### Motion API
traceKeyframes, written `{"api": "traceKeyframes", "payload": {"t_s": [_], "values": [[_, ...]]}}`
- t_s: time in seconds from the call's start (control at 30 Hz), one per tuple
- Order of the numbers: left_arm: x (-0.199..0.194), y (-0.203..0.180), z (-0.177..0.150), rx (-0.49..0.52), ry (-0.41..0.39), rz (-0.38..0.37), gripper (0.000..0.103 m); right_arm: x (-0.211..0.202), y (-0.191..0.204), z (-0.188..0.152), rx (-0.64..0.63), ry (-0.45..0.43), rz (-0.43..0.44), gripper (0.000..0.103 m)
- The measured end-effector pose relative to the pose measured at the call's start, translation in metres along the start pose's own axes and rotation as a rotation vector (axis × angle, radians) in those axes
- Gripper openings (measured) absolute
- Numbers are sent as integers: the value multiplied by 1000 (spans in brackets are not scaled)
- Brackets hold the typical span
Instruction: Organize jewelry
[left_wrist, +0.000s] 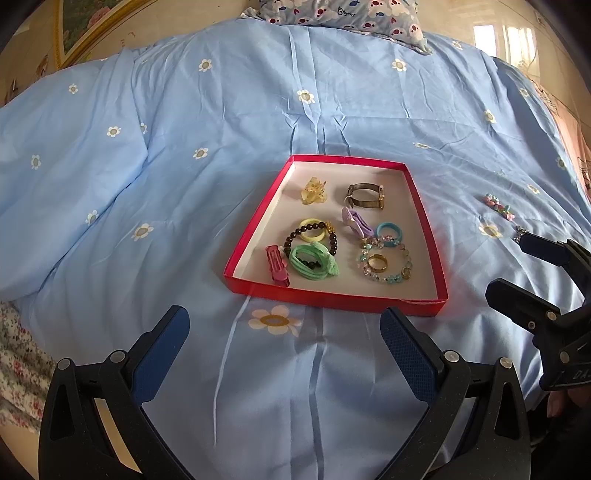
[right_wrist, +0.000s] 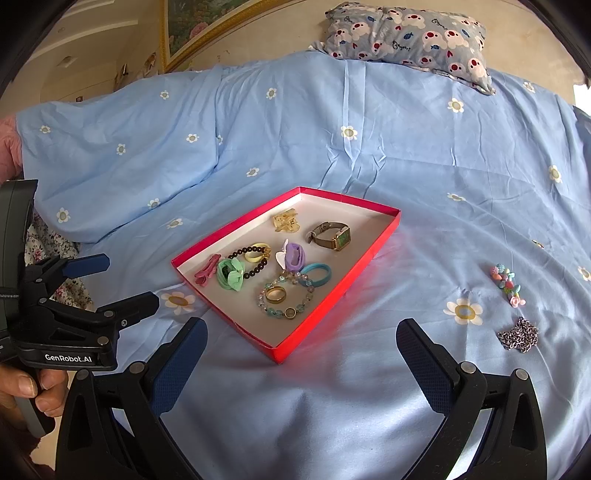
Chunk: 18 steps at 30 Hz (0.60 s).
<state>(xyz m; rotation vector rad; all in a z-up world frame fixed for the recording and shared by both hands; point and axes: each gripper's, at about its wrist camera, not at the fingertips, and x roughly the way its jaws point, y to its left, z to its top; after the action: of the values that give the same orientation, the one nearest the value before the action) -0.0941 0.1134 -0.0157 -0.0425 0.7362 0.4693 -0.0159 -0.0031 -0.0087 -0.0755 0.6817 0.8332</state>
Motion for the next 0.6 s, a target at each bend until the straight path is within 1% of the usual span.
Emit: {"api": "traceKeyframes", "payload": {"t_s": [0.6], "values": [[11,-3,14,9,8,-28,103,4,-3,3,21,13,-17,103]]}}
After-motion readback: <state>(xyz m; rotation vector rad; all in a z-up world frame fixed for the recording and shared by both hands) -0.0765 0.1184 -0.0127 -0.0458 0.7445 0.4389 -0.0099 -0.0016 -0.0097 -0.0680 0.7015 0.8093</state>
